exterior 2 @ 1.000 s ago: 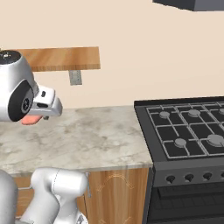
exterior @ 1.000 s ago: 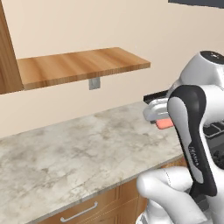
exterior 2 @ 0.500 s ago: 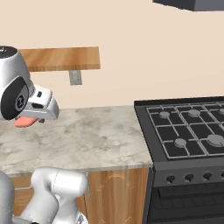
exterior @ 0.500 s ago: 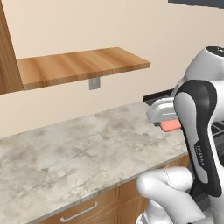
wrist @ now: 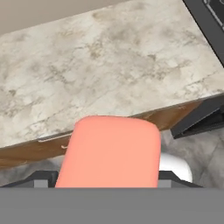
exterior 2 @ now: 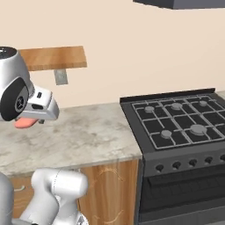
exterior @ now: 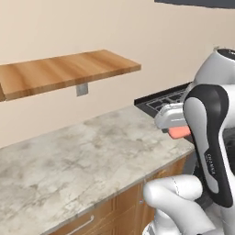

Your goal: Locate and retrieve the bar soap and bar soap from the cabinet. Place them next to the sink.

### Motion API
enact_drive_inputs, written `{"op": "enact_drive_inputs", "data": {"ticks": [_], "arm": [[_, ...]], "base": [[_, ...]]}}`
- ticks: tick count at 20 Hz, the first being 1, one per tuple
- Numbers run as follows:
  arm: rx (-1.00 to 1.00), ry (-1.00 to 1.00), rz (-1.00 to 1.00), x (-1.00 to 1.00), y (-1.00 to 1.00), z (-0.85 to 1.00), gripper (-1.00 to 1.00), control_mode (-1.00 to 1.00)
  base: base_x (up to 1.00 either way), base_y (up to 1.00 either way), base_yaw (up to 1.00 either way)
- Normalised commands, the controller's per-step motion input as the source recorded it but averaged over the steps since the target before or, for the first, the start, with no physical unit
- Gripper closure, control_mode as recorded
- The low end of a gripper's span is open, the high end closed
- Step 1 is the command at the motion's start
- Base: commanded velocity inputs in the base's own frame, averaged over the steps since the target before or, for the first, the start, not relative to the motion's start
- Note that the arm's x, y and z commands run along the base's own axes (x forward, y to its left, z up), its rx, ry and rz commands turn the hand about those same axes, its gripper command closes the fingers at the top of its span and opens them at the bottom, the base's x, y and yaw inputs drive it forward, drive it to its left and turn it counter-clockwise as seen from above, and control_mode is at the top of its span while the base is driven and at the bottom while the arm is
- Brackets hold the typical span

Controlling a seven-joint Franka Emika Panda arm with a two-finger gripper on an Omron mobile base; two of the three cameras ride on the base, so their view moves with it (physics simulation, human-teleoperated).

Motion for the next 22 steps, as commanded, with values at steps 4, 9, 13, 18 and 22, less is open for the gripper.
{"op": "enact_drive_inputs", "data": {"ticks": [4, 9, 13, 18, 22], "arm": [[0.0, 0.0, 0.0, 0.0, 0.0, 0.0, 1.0, 1.0], [0.0, 0.0, 0.0, 0.0, 0.0, 0.0, 1.0, 1.0], [0.0, 0.0, 0.0, 0.0, 0.0, 0.0, 1.0, 1.0], [0.0, 0.0, 0.0, 0.0, 0.0, 0.0, 1.0, 1.0], [0.0, 0.0, 0.0, 0.0, 0.0, 0.0, 1.0, 1.0]], "base": [[-0.14, -0.1, -0.41], [-0.04, -0.39, -0.36], [-0.2, -0.64, -0.24], [-0.17, -0.74, -0.18], [0.0, -0.49, -0.34]]}}
